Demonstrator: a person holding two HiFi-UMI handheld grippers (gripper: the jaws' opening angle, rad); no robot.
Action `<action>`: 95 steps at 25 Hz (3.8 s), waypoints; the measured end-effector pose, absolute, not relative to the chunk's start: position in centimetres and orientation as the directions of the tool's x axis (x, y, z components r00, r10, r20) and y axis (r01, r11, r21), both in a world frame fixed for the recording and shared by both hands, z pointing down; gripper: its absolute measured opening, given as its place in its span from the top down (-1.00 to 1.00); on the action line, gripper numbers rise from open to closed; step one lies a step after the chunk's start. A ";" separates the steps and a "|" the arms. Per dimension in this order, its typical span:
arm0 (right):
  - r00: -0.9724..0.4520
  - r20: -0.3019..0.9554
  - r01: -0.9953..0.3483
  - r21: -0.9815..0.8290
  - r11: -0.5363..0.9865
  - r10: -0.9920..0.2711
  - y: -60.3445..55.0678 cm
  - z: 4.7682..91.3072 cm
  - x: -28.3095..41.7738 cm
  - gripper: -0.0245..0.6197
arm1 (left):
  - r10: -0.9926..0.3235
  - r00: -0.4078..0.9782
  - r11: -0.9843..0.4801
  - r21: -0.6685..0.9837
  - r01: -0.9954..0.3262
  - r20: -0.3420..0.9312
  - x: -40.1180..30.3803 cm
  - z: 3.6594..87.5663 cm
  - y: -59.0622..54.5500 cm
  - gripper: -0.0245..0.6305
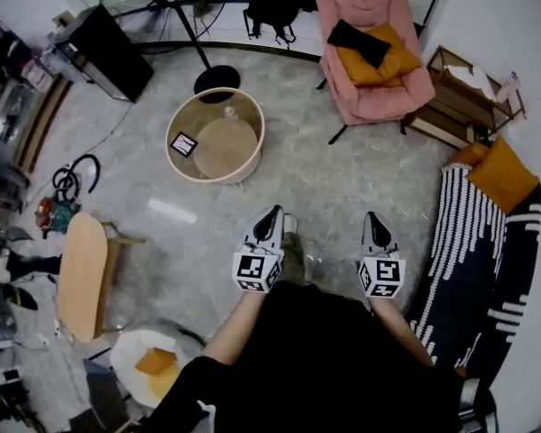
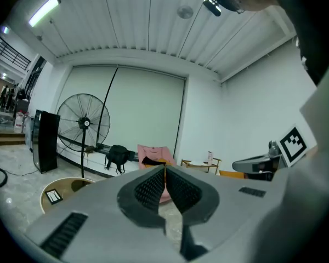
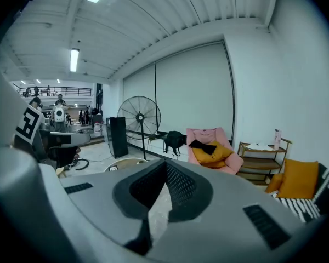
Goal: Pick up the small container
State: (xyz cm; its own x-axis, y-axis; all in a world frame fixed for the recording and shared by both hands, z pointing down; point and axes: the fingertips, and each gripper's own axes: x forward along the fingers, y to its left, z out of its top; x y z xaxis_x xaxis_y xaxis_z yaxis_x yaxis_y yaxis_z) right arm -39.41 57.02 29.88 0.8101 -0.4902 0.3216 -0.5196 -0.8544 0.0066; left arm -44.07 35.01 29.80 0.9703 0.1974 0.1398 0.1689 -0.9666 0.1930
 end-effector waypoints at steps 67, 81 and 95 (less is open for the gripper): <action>0.433 0.304 -0.894 0.027 -0.447 -0.849 19.3 29.0 21.0 0.86 | -0.273 0.921 -0.918 0.212 -0.336 0.278 0.8 32.9 7.2 0.85; 0.130 0.312 -0.989 -0.031 -0.147 -0.941 14.5 30.1 26.4 0.86 | -0.501 0.803 -0.801 0.179 -0.572 0.324 4.3 33.2 8.1 0.85; -0.013 0.372 -0.998 -0.068 -0.013 -0.928 10.4 33.6 24.5 0.86 | -0.588 0.725 -0.709 0.204 -0.675 0.358 2.6 37.2 5.8 0.85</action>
State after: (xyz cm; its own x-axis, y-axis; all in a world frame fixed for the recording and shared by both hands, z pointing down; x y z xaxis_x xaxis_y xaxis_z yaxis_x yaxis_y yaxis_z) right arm 24.48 10.41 33.61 -0.0130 -0.9283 0.3717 -0.9976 -0.0133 -0.0681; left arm 2.57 5.78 37.22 0.7254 -0.5882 0.3576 -0.6753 -0.7088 0.2040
